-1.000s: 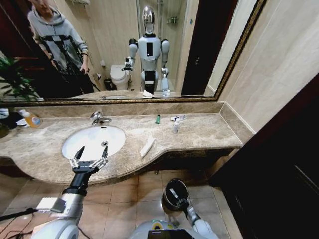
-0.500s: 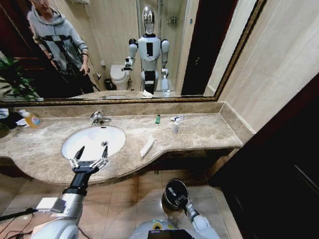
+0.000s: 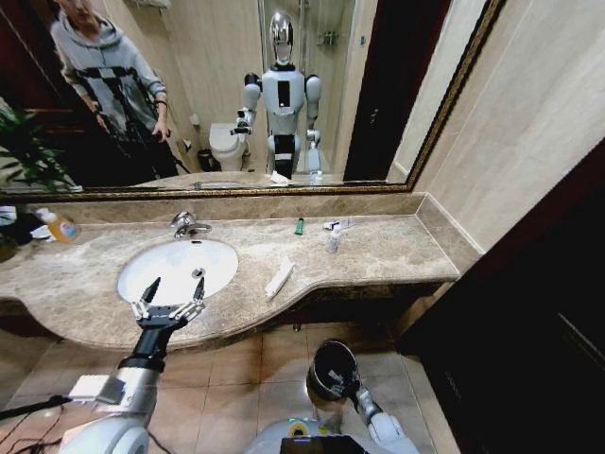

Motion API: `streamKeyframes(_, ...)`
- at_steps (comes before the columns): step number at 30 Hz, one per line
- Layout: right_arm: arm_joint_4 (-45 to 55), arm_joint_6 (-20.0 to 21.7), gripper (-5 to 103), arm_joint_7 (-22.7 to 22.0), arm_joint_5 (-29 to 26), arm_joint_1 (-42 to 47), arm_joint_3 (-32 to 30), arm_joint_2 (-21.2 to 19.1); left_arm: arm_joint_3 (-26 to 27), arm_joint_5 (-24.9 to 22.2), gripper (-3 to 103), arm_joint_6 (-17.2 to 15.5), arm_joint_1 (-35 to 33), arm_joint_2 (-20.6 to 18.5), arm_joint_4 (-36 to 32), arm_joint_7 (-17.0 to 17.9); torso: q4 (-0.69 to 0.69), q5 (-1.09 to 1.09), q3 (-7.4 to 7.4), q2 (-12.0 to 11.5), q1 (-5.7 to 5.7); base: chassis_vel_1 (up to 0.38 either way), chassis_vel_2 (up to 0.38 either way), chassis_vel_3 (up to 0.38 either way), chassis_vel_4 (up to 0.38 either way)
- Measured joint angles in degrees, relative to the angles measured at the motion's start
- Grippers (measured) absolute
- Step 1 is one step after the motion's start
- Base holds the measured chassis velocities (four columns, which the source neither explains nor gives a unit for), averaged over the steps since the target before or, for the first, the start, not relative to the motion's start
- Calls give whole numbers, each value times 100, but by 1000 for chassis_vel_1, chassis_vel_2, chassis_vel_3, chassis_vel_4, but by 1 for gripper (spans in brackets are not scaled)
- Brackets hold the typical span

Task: Pick up the trash from the sink and place it in the trash bin.

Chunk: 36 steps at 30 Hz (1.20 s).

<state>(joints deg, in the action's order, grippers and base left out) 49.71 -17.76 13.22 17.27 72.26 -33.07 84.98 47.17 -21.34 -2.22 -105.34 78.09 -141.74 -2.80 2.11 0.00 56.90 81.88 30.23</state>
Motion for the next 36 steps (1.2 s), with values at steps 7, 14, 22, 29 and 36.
streamKeyframes(7, 973, 426, 100, -466, -1152, 625, -199, -294, 0, 0, 100, 0, 0, 0, 0, 0, 0, 0, 0, 0, 0, 0, 0, 0, 0)
streamKeyframes(14, 3210, 585, 100, -490, -1851, 1776, -531, -435, 0, 0, 100, 0, 0, 0, 0, -1, 0, 0, -1, 0, 0, 0, 0, 0, 0)
streamKeyframes(22, 5143, 560, 100, -562, -2143, 3096, -647, -326, 0, 0, 100, 0, 0, 0, 0, 0, -1, -1, 0, 1, -1, 0, 0, 0, 0)
streamKeyframes(29, 6807, 686, 100, -595, -2279, 3608, -677, -250, 0, 0, 100, 0, 0, 0, 0, 0, 0, -1, 0, 0, 0, 0, 0, 0, 0)
streamKeyframes(36, 7330, 1324, 100, -593, -2091, 2706, -270, -559, 0, 0, 100, 0, 0, -1, 0, -1, -1, 1, 0, 0, -1, 0, 0, 0, 0)
